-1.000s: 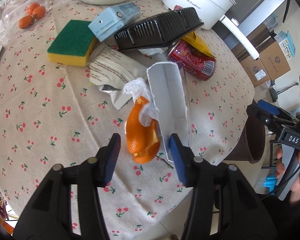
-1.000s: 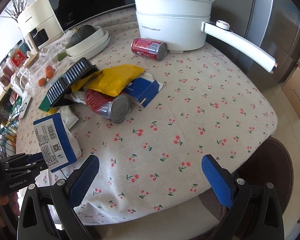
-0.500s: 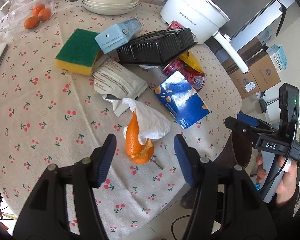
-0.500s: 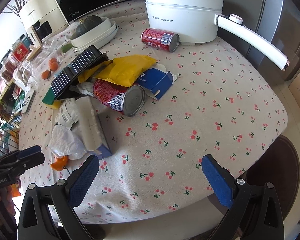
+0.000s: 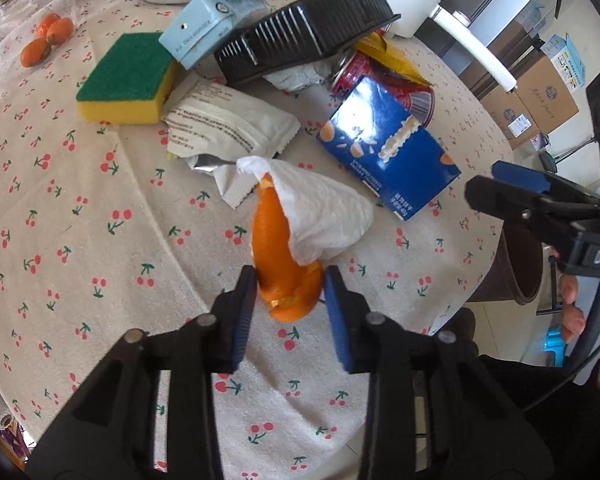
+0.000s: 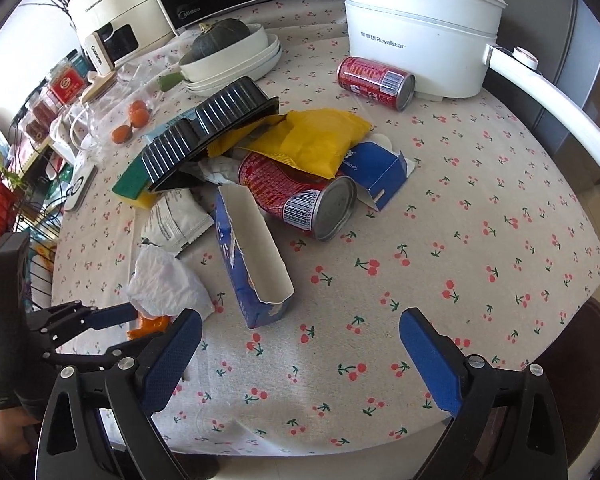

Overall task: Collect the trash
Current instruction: 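Lift the orange peel with the left gripper while the right gripper carries the blue box toward the bin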

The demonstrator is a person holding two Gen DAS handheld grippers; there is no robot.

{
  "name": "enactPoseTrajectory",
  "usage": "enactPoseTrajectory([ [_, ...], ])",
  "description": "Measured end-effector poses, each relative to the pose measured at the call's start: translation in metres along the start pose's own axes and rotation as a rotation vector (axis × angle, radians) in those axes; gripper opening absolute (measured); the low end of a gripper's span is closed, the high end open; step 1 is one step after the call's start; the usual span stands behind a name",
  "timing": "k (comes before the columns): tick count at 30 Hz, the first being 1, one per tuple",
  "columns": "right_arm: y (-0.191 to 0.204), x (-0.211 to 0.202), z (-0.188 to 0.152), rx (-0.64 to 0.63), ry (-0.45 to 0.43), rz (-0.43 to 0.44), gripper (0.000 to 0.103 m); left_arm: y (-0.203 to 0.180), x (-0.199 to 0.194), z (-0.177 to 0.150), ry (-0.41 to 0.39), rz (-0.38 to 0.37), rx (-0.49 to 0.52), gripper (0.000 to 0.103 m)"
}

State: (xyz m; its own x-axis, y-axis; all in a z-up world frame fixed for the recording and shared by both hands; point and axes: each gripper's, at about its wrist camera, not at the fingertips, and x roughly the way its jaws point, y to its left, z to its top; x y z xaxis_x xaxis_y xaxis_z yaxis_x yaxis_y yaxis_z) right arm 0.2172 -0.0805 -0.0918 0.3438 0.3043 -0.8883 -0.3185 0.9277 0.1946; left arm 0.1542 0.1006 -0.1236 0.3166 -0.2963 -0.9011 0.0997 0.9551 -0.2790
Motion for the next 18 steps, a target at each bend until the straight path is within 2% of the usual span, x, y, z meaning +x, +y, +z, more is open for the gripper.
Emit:
enactPoseTrajectory([
  [3, -0.006, 0.007, 0.003, 0.028, 0.008, 0.024, 0.094, 0.000, -0.011, -0.003, -0.010, -0.001, 0.019, 0.029],
  [9, -0.013, 0.032, 0.008, 0.141, 0.040, 0.168, 0.070, 0.017, -0.040, -0.014, -0.064, 0.021, 0.002, 0.024],
  [11, -0.012, 0.041, 0.008, 0.162, 0.056, 0.219, 0.051, 0.024, -0.051, -0.014, -0.094, 0.024, -0.020, 0.020],
  [12, -0.011, 0.044, 0.008, 0.165, 0.062, 0.238, 0.030, 0.028, -0.055, -0.014, -0.110, 0.029, -0.032, 0.020],
  [18, -0.003, 0.022, 0.008, 0.145, 0.006, 0.267, 0.024, 0.030, -0.072, -0.013, -0.175, 0.015, -0.056, 0.014],
])
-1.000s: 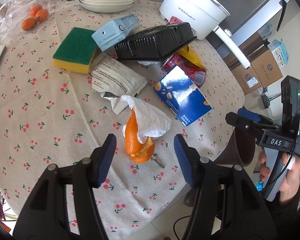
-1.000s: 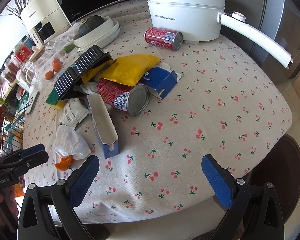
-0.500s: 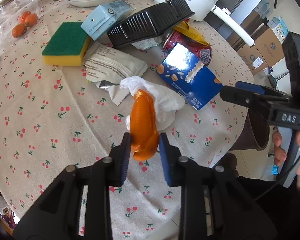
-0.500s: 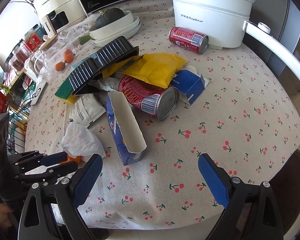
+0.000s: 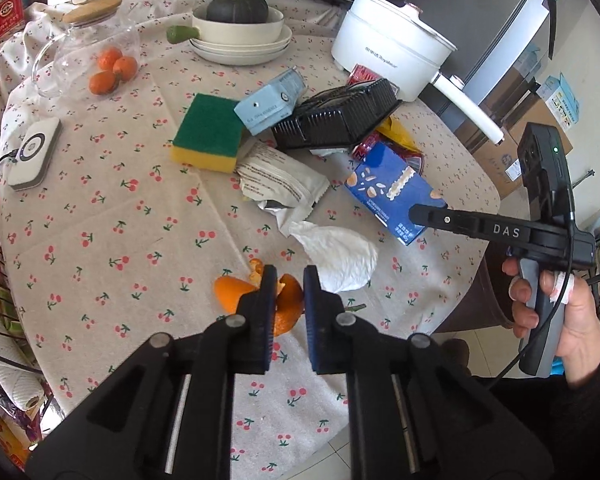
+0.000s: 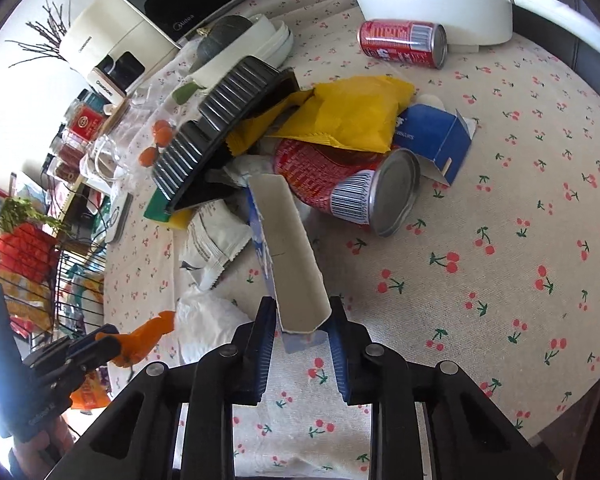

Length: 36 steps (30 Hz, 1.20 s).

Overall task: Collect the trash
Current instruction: 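Lift the orange peel with the left gripper while the right gripper carries the blue box toward the bin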

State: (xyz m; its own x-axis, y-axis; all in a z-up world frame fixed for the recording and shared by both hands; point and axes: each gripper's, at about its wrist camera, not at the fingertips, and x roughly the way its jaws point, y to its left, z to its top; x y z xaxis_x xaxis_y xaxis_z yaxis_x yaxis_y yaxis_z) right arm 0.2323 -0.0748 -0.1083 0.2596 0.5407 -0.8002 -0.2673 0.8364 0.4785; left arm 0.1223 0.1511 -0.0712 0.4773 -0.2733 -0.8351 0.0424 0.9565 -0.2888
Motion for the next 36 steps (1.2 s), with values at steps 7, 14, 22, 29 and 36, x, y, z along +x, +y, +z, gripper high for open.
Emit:
enactPoseTrajectory([
  [7, -0.001, -0.043, -0.011, -0.036, -0.056, -0.016, 0.023, -0.017, -0.002, 0.005, -0.024, -0.019, 0.014, 0.013],
  [14, -0.030, -0.084, -0.023, -0.006, -0.102, -0.050, 0.023, -0.055, -0.001, 0.012, -0.044, -0.063, 0.068, 0.012],
  [22, -0.086, -0.134, -0.045, 0.055, -0.149, -0.100, 0.023, -0.125, 0.017, 0.021, -0.041, -0.142, 0.163, 0.012],
  [29, -0.155, -0.174, -0.079, 0.164, -0.177, -0.151, 0.023, -0.204, 0.048, 0.022, -0.003, -0.233, 0.256, 0.012],
  [36, -0.222, -0.209, -0.121, 0.279, -0.200, -0.197, 0.023, -0.289, 0.081, 0.013, 0.044, -0.334, 0.342, 0.012],
])
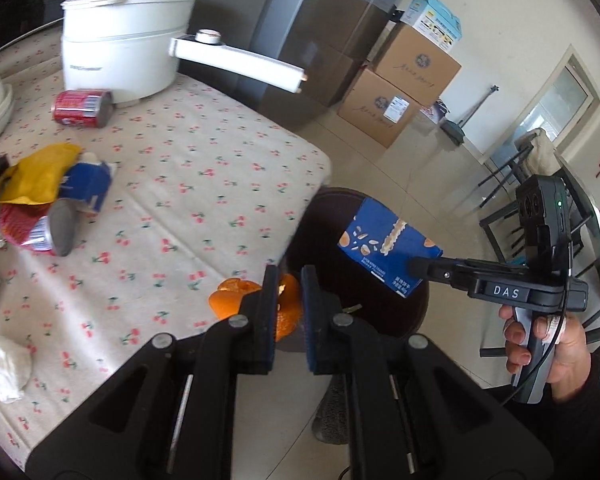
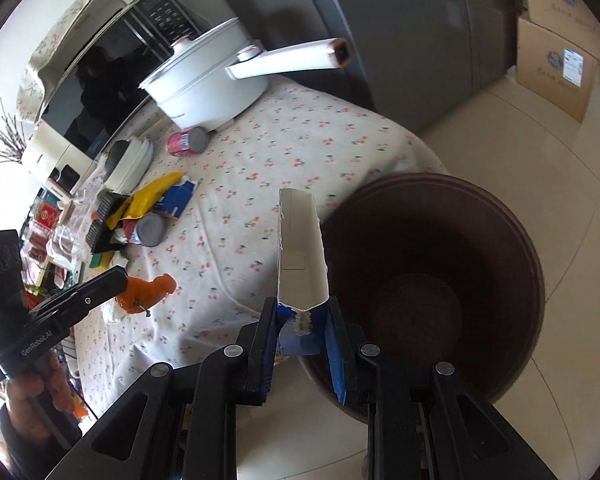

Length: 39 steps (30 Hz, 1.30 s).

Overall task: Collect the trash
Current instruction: 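Lift the orange peel with the left gripper while the right gripper carries the blue box toward the bin, then open both grippers over the brown bin, dropping peel and blue box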

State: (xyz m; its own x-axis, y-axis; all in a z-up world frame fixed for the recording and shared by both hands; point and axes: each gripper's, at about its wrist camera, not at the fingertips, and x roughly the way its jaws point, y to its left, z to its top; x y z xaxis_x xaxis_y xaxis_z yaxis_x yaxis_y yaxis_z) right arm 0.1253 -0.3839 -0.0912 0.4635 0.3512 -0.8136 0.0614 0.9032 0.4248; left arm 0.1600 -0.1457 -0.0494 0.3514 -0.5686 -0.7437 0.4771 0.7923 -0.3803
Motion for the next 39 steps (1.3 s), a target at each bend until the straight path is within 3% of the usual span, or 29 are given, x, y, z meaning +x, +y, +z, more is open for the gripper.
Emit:
enactPoseTrajectory([
  [6, -0.049, -0.015, -0.010, 0.075, -0.011, -0.029, 0.023, -0.042, 0.050, -0.001, 0.040, -0.074, 0.029, 0.012],
  [10, -0.068, -0.022, -0.015, 0.102, -0.011, -0.048, 0.023, -0.057, 0.072, -0.003, 0.047, -0.071, 0.042, 0.013],
  [11, -0.072, -0.023, -0.015, 0.108, -0.011, -0.051, 0.023, -0.058, 0.074, -0.003, 0.044, -0.063, 0.033, 0.026],
  [12, -0.075, -0.023, -0.015, 0.113, -0.011, -0.053, 0.023, -0.058, 0.076, -0.003, 0.045, -0.059, 0.020, 0.055],
  [14, -0.081, -0.023, -0.016, 0.121, -0.010, -0.055, 0.023, -0.057, 0.076, -0.004, 0.040, -0.029, -0.001, 0.091],
  [15, -0.083, -0.023, -0.017, 0.124, -0.009, -0.057, 0.023, -0.058, 0.076, -0.004, 0.037, -0.009, 0.005, 0.094],
  [19, -0.087, -0.023, -0.017, 0.123, -0.004, -0.063, 0.023, -0.056, 0.076, -0.006, 0.057, 0.070, 0.054, 0.102],
  [26, -0.086, -0.019, -0.017, 0.118, 0.000, -0.074, 0.025, -0.034, 0.063, -0.010, 0.059, 0.123, 0.023, 0.102],
  [27, -0.084, -0.019, -0.016, 0.115, -0.001, -0.085, 0.029, -0.032, 0.059, -0.011, 0.058, 0.130, 0.022, 0.102],
  [30, -0.079, -0.020, -0.014, 0.117, -0.017, -0.125, 0.085, -0.025, 0.050, -0.013, 0.050, 0.149, 0.019, 0.102],
  [39, -0.050, -0.011, -0.001, 0.060, 0.002, -0.137, 0.087, 0.012, 0.015, -0.021, 0.039, 0.227, -0.024, 0.102],
])
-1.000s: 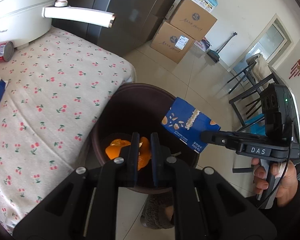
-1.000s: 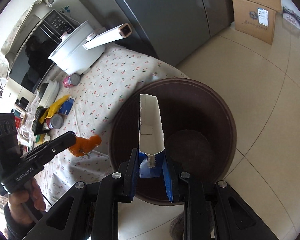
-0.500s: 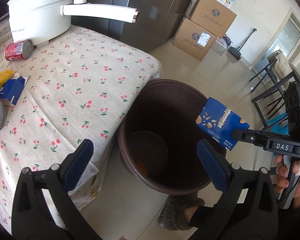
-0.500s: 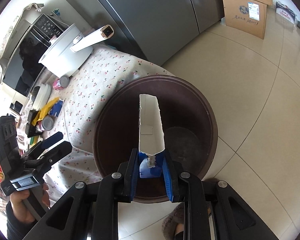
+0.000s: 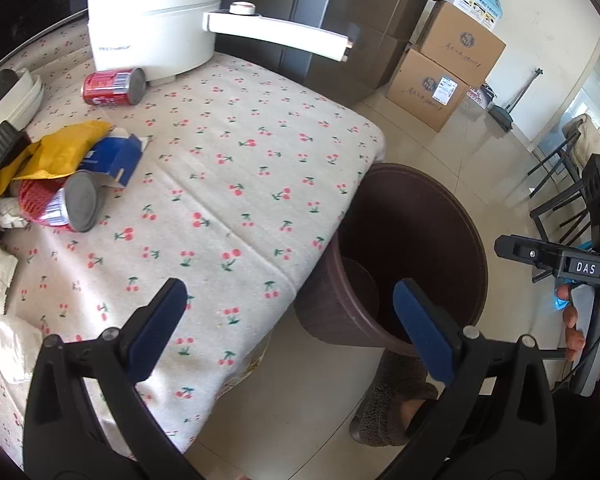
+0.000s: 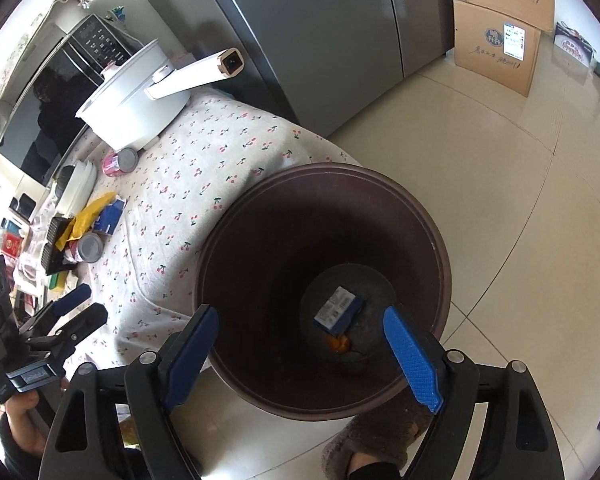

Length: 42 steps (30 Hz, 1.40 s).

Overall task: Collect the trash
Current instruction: 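Open both grippers over the brown bin, dropping peel and blue box, then move the left gripper to the white tissue and grasp it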

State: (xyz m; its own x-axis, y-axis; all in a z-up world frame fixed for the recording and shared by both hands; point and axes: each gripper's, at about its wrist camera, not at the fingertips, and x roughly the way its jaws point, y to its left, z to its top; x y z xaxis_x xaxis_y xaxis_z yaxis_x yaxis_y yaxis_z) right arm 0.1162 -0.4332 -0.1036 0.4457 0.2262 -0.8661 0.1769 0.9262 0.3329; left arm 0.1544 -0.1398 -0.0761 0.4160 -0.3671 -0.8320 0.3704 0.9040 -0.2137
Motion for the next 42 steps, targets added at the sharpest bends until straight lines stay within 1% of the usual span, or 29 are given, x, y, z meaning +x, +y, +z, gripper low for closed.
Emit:
enactPoseTrajectory([
  [3, 0.013, 0.005, 0.003, -0.019, 0.008, -0.015, 0.087, 0.019, -0.012, -0.002, -0.010, 0.027, -0.019, 0.103],
  [9, 0.043, 0.012, 0.008, -0.063, 0.013, -0.018, 0.087, 0.061, -0.033, -0.011, -0.016, 0.089, -0.070, 0.103],
  [15, 0.079, 0.019, 0.011, -0.113, 0.022, -0.013, 0.087, 0.101, -0.052, -0.022, -0.019, 0.129, -0.129, 0.103],
  [26, 0.156, 0.037, 0.013, -0.230, 0.034, 0.006, 0.087, 0.157, -0.068, -0.043, 0.016, 0.193, -0.203, 0.103],
  [30, 0.182, 0.044, 0.013, -0.267, 0.038, 0.013, 0.087, 0.177, -0.069, -0.050, 0.039, 0.193, -0.246, 0.103],
  [33, 0.200, 0.050, 0.012, -0.289, 0.044, 0.018, 0.087, 0.191, -0.066, -0.053, 0.058, 0.169, -0.278, 0.102],
  [36, 0.215, 0.057, 0.011, -0.311, 0.050, 0.017, 0.087, 0.204, -0.057, -0.054, 0.082, 0.152, -0.323, 0.103],
  [38, 0.222, 0.062, 0.011, -0.323, 0.055, 0.013, 0.087, 0.213, -0.049, -0.056, 0.094, 0.153, -0.358, 0.102],
  [42, 0.232, 0.070, 0.009, -0.334, 0.066, 0.006, 0.087, 0.220, -0.033, -0.060, 0.125, 0.157, -0.395, 0.102],
])
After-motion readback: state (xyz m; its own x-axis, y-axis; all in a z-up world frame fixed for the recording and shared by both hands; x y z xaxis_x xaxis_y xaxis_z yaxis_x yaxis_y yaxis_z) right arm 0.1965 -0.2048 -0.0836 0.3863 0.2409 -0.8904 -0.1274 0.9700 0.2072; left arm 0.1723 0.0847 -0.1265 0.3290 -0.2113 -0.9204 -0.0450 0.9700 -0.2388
